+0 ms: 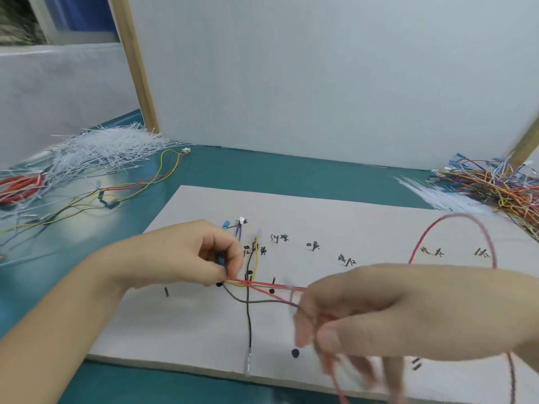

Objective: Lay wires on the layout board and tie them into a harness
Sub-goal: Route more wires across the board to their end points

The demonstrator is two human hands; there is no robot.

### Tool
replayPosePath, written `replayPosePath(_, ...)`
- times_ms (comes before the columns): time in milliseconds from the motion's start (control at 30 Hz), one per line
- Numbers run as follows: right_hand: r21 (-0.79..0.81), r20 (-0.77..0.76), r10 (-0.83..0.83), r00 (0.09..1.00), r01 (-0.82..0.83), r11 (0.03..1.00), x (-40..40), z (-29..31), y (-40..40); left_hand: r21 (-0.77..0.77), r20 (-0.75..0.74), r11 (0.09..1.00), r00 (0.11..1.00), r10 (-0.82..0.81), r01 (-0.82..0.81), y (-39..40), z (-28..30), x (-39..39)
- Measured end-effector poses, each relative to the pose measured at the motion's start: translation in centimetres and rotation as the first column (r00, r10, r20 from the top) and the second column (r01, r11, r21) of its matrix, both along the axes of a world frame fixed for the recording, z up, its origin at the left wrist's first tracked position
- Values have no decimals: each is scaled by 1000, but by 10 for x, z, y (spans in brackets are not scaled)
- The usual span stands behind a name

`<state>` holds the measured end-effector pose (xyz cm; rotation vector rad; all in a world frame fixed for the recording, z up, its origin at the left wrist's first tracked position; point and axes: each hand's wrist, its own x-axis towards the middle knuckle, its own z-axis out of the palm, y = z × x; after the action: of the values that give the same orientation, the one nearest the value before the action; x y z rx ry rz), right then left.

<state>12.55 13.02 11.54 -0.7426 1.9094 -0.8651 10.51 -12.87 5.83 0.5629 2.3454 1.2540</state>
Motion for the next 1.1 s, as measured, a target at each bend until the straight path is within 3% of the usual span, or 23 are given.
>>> replayPosePath(33, -54, 93, -45, 995, 50, 997, 4, -8, -6, -60, 0, 998, 1000, -9, 9, -6, -1, 0)
replayPosePath(100, -92, 42, -106, 993, 109, 990, 9, -29, -15, -166, 9, 986, 1000, -19, 20, -16, -1, -1)
replayPosePath(233, -146, -249, -146, 957, 111, 983, 11, -53, -27, -226, -9, 974, 1000, -2, 0, -34, -2, 1)
replayPosePath(300, -79, -526, -130, 840, 104, 991, 11, -58, -34, -210, -12, 977, 999, 32, -34, -42, -4, 2)
replayPosePath(367, -36, -682, -104, 724, 109, 993, 11, -63, -41, -205, -30, 974, 995, 95, -99, -49, -8, 3)
replayPosePath(733, -60, -703, -86, 706, 62, 996, -3, -84, -62, -248, -53, 932, 964, 261, -266, -68, -25, 17)
replayPosePath(967, 18, -754, -40, 656, 81, 997, -9, -85, -54, -363, -228, 862, 930, 287, -354, -61, -29, 22)
replayPosePath(1033, 46, -797, -34, 603, 116, 992, -12, -81, -50, -409, -280, 842, 926, 253, -353, -56, -28, 22)
replayPosePath(1100, 85, -872, -7, 490, 166, 983, -18, -73, -43, -462, -324, 820, 925, 200, -339, -53, -27, 21)
